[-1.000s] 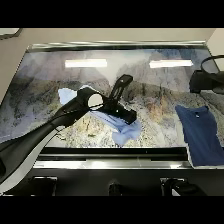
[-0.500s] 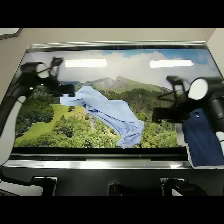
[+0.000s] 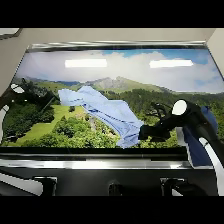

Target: Fold the shirts.

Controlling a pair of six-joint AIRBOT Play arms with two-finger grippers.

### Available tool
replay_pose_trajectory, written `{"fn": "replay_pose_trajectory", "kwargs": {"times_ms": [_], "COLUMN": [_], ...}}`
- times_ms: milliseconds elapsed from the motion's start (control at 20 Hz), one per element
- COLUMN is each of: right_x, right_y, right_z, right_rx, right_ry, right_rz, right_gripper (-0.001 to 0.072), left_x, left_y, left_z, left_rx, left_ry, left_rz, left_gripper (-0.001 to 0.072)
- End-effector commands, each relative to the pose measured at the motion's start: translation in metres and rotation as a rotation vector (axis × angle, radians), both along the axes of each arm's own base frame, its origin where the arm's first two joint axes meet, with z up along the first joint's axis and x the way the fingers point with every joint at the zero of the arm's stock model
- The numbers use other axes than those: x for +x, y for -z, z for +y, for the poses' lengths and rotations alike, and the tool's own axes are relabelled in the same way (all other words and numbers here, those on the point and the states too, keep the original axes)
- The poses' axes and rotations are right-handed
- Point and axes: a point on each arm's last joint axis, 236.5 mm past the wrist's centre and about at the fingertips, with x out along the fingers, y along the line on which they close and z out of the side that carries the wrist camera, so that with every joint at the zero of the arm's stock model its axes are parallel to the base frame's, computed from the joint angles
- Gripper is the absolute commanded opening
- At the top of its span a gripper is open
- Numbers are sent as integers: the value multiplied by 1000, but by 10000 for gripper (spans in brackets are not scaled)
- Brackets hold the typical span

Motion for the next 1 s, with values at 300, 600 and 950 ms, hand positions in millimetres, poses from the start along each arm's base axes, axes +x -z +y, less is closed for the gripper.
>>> {"fn": "replay_pose_trajectory", "kwargs": {"times_ms": [300, 600, 950], "right_x": [-15, -16, 33], "right_y": [12, 37, 76], "right_z": [6, 46, 103], "right_rx": [37, 178, 169], "right_ry": [-21, 93, 161], "right_rz": [43, 66, -147], "right_gripper": [709, 709, 359], "left_x": [55, 51, 45], "left_y": [25, 28, -5], "left_z": [-30, -43, -50], "left_rx": [-22, -24, 4], "left_ry": [-116, -69, 55], "left_rz": [-146, -139, -202], "left_gripper": [511, 36, 35]}}
